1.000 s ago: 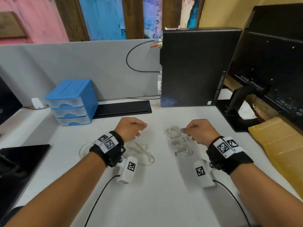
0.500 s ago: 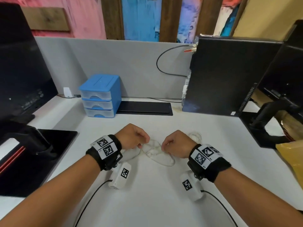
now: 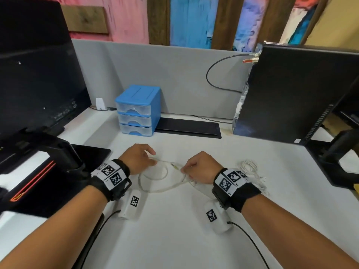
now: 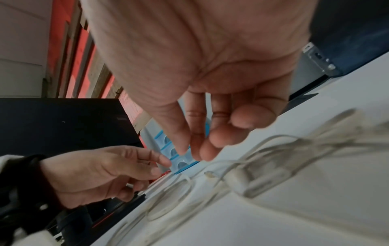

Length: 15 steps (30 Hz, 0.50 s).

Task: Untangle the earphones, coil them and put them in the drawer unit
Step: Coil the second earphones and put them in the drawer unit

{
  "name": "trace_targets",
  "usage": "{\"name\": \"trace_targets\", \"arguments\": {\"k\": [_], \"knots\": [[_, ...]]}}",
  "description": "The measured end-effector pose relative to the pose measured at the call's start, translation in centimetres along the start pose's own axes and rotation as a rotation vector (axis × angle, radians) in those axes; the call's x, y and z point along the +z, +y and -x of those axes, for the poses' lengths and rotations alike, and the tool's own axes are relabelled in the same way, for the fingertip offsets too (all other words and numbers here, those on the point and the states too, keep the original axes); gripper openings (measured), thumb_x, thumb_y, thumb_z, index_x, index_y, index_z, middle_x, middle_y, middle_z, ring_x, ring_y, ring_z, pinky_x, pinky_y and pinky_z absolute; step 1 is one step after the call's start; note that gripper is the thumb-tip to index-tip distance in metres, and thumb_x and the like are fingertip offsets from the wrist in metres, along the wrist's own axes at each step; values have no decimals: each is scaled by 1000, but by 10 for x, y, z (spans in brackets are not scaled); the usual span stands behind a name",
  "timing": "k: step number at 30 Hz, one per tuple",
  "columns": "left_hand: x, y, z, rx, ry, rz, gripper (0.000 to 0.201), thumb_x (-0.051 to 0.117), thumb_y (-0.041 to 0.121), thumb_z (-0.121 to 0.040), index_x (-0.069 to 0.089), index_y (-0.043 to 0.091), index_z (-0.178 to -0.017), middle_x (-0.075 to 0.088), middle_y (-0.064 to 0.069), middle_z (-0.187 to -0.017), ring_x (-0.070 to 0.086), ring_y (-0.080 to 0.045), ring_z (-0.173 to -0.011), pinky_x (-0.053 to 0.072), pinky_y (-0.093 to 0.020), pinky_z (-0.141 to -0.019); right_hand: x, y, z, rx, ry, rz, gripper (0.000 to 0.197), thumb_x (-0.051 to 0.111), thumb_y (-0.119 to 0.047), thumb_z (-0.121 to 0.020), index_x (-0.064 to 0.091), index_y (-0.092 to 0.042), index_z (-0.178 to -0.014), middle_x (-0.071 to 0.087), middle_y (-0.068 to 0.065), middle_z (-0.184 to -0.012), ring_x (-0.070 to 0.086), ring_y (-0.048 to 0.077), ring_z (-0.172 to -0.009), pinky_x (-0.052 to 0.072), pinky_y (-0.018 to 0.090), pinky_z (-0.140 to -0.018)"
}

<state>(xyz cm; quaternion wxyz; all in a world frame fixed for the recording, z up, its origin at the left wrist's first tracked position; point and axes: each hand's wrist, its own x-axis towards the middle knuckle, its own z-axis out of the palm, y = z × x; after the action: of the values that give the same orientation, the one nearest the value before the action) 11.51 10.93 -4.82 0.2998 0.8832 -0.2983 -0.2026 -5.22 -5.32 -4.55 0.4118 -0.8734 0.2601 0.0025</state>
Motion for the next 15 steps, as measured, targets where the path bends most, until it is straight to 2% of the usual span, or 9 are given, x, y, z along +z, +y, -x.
{"name": "trace_targets", "arguments": {"k": [2,4,7,10,15], "knots": [[4,-2,-2,-52,68,-36,21,75,29,-82,60,27,-98,57,4,-85,57,-16,-80,45,-27,-74,8,-5,-3,-15,9,-11,18,69,-26,-86,78,-11,-80,66,-5,-65,61,14,-69,53,29,-70],[9,-3,-5,-76,92,0,19,75,29,-81,61,26,-95,60,4,-88,60,-17,-81,46,-27,-75,13,-7,-5,-9,31,16,17,70,-27,-86,78,-13,-81,66,-5,-69,62,15,-73,52,27,-70],[18,-1,-7,-89,77,67,11,75,25,-80,65,25,-85,67,0,-90,63,-16,-82,49,-26,-73,17,-10,-10,40,73,132,16,71,-30,-83,77,-15,-82,72,-2,-82,67,17,-81,57,29,-76],[27,3,-7,-73,54,136,7,75,24,-81,69,22,-83,66,0,-90,62,-19,-89,48,-27,-75,19,-13,-16,83,61,267,18,70,-31,-82,73,-15,-89,71,2,-92,67,21,-87,58,34,-81],[35,10,-3,1,36,219,5,72,20,-86,71,18,-90,65,2,-83,59,-15,-82,43,-20,-68,22,-16,-21,92,13,409,13,62,-18,-83,68,-13,-94,70,5,-91,65,22,-77,54,28,-69]]}}
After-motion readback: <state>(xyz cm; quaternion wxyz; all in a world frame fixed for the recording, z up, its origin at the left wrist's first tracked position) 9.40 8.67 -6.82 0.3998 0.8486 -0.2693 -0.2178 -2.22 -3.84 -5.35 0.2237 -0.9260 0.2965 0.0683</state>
